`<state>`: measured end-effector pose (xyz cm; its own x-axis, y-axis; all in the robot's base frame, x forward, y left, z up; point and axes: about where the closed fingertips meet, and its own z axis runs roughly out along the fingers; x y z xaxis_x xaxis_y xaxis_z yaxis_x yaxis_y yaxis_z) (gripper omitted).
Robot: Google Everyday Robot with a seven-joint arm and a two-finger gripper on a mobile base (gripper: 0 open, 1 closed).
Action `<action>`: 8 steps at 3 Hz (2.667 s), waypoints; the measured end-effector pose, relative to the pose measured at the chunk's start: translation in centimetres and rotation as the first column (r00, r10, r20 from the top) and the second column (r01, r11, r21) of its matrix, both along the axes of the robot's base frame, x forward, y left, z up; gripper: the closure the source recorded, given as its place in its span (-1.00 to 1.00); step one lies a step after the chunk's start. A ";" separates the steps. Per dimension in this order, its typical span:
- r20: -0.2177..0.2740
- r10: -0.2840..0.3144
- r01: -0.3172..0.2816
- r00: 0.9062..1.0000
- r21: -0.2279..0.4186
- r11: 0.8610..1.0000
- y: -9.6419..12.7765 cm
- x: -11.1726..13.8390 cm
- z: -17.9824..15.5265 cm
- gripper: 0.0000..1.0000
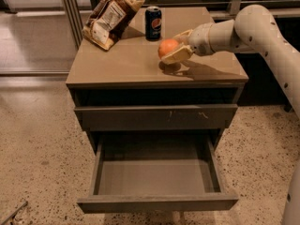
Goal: Pick orange from middle drawer and place on counter
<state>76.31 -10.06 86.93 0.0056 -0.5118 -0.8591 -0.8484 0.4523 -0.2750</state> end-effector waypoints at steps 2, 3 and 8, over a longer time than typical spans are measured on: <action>-0.063 -0.010 0.009 0.998 -0.008 1.000 0.0 0.6 -2.3 1.00; -0.074 -0.009 0.008 0.997 -0.009 1.000 0.1 0.6 -3.0 1.00; -0.074 -0.008 0.008 0.997 -0.009 1.000 0.1 0.6 -3.0 -1.00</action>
Offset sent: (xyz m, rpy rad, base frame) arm 0.0073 -0.0065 -0.0320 -0.0144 0.0906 -0.0232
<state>76.89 -9.94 83.97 -0.0622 -0.5187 -0.8527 -0.8630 0.4572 -0.2152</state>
